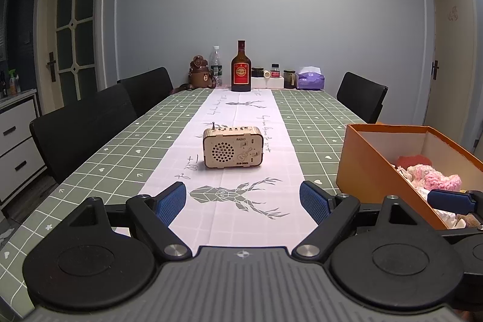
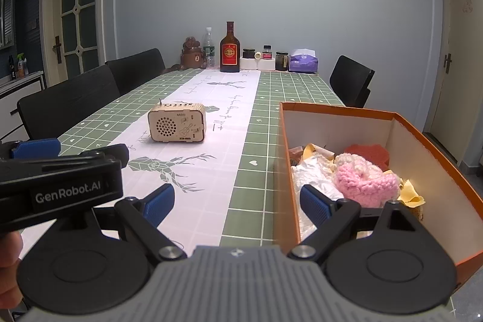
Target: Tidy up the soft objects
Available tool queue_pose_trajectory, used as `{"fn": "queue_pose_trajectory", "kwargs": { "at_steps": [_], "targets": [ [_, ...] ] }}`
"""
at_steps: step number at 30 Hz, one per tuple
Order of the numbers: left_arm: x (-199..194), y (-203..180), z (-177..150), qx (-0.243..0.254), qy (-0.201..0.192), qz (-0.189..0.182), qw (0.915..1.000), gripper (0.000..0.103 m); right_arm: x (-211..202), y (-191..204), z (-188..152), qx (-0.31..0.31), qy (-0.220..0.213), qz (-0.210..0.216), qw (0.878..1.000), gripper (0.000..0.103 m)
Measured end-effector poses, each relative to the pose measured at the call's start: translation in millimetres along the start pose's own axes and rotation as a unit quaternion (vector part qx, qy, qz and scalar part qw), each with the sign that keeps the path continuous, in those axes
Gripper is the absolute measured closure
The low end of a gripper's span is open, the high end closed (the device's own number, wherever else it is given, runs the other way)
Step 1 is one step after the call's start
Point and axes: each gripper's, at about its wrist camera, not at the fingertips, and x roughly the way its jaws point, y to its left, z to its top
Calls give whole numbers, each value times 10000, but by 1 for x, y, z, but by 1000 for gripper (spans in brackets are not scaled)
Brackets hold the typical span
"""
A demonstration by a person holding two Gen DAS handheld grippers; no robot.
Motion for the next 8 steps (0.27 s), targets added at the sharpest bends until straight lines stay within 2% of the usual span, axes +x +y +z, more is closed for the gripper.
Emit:
{"fn": "queue_pose_trajectory", "kwargs": {
  "at_steps": [8],
  "targets": [
    [1, 1, -1, -5, 5, 3, 10000, 3, 1, 2, -1, -9, 16, 12, 10000, 14]
  ]
}}
